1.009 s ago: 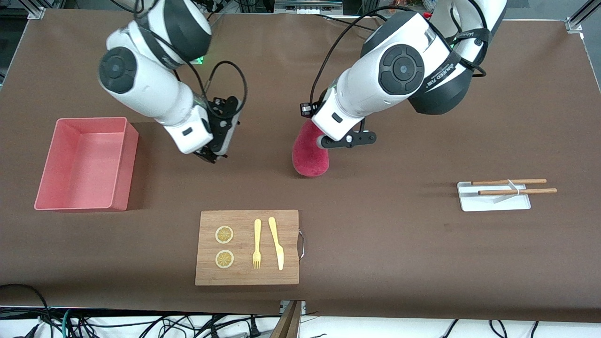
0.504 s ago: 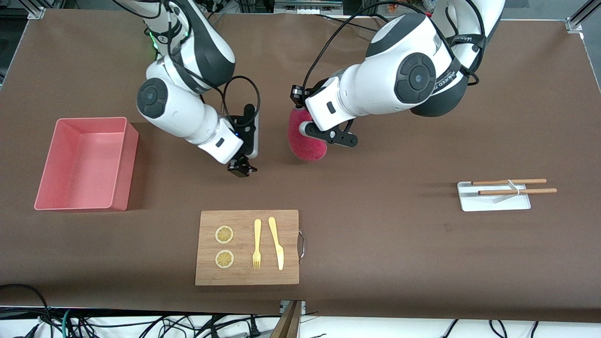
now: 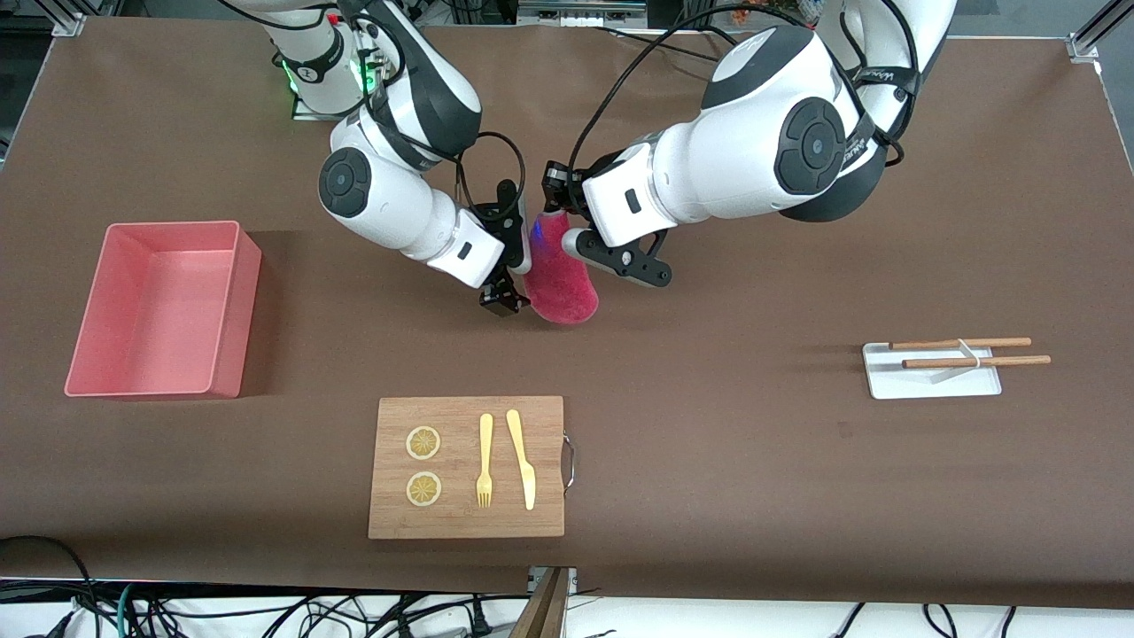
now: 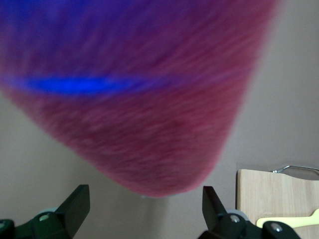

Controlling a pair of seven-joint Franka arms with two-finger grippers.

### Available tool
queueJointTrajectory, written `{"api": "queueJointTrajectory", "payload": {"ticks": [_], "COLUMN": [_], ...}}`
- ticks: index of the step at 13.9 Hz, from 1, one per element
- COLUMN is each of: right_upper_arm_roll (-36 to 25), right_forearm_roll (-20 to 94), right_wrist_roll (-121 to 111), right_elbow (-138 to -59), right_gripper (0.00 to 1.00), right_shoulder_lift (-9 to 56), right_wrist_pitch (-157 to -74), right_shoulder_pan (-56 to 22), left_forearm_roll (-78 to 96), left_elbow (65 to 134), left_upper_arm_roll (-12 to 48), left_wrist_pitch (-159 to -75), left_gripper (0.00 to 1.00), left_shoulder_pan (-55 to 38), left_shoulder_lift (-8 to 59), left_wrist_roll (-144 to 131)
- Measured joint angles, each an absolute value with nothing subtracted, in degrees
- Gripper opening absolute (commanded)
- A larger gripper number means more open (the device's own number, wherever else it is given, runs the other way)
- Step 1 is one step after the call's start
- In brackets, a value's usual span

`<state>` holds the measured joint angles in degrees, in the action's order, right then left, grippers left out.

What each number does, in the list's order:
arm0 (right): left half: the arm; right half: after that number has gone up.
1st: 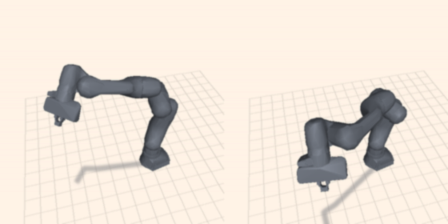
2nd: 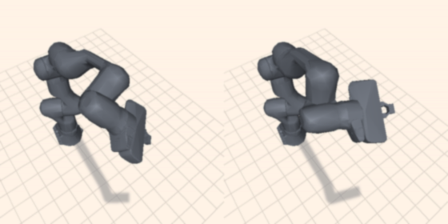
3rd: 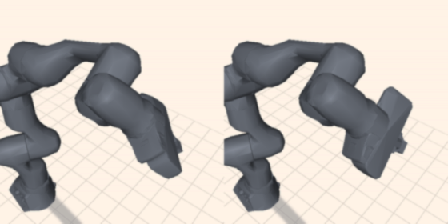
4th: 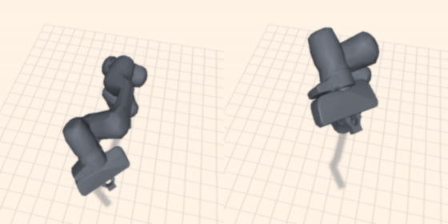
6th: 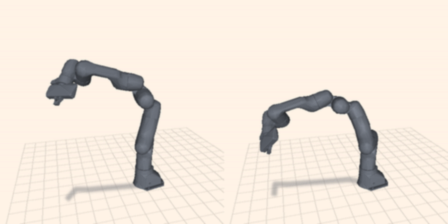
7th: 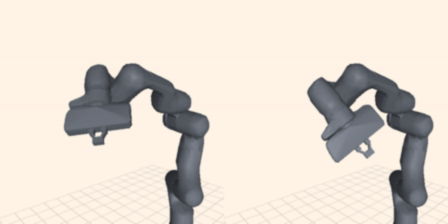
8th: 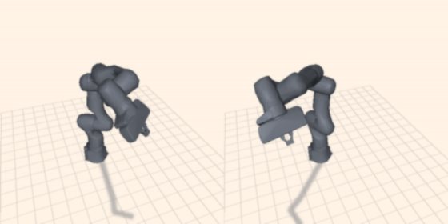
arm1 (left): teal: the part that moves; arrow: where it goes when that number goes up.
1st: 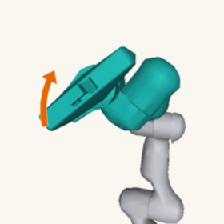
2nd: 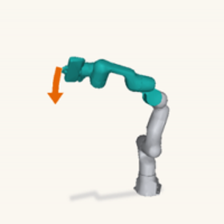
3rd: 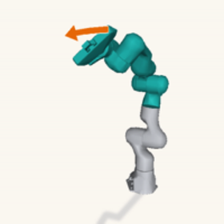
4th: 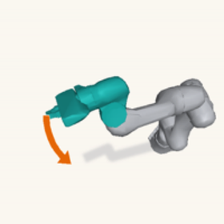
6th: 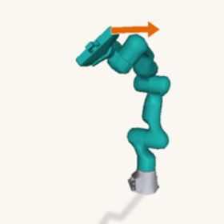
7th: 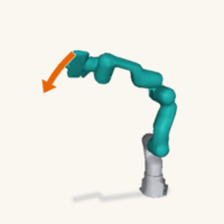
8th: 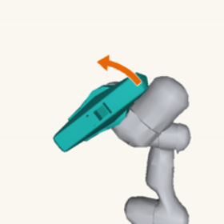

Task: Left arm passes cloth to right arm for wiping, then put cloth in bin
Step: 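Grasp the hanging cloth with the right gripper beside the left gripper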

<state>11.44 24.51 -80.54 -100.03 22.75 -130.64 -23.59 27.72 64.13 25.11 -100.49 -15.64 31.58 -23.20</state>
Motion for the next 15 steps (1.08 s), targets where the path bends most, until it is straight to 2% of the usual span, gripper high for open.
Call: {"api": "queueJointTrajectory", "payload": {"ticks": [5,15], "right_upper_arm_roll": [11.5,14.2], "right_forearm_roll": [24.7,24.7], "right_wrist_roll": [-86.2,-87.4], "right_elbow": [-104.4,-104.0], "right_gripper": [1.00,0.99], "right_shoulder_lift": [22.8,23.2], "right_wrist_pitch": [-134.8,-136.4], "right_shoulder_pan": [-23.2,-23.2], "left_forearm_roll": [27.6,25.2], "left_elbow": [64.2,64.1], "left_upper_arm_roll": [25.1,25.1], "left_wrist_pitch": [-101.0,-101.1], "left_gripper": [0.00,0.00], "left_shoulder_pan": [-15.7,-15.8], "left_shoulder_lift": [31.6,31.4], "left_wrist_roll": [-20.7,-20.6]}}
